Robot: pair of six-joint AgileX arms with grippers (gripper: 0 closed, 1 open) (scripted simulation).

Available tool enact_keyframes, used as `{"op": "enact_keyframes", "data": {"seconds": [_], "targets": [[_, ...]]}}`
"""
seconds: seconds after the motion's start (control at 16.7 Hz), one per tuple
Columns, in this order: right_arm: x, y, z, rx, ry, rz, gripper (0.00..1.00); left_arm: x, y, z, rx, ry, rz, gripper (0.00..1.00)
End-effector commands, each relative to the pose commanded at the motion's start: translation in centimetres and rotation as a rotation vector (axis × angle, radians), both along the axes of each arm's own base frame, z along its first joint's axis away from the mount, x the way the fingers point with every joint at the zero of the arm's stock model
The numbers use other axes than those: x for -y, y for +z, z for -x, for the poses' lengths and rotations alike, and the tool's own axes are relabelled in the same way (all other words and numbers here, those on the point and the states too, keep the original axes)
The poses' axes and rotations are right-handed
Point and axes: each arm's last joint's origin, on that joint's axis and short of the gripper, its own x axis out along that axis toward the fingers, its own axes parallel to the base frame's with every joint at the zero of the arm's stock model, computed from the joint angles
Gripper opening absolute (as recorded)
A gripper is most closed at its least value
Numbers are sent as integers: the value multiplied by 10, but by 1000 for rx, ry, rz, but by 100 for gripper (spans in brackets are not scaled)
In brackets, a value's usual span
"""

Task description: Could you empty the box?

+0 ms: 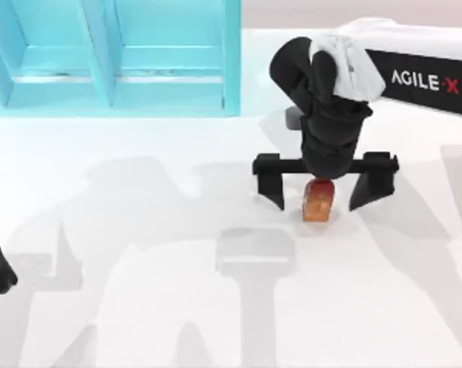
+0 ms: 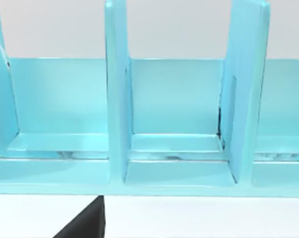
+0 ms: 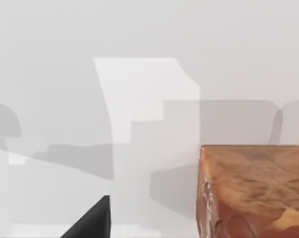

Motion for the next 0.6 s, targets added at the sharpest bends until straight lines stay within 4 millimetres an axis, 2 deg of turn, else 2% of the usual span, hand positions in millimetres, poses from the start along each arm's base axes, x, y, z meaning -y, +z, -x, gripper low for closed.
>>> {"op": "enact_keyframes", "data": {"seconds": [0.12, 0.48, 0.6], "targets": [[-1, 10, -2, 0, -1, 0, 100, 0, 0, 0, 0, 0, 0, 100], [0, 71, 0, -7, -1, 4, 100, 0, 0, 0, 0, 0, 0, 100], [0, 79, 0, 0, 0, 0, 100, 0, 0, 0, 0, 0, 0, 100]]}}
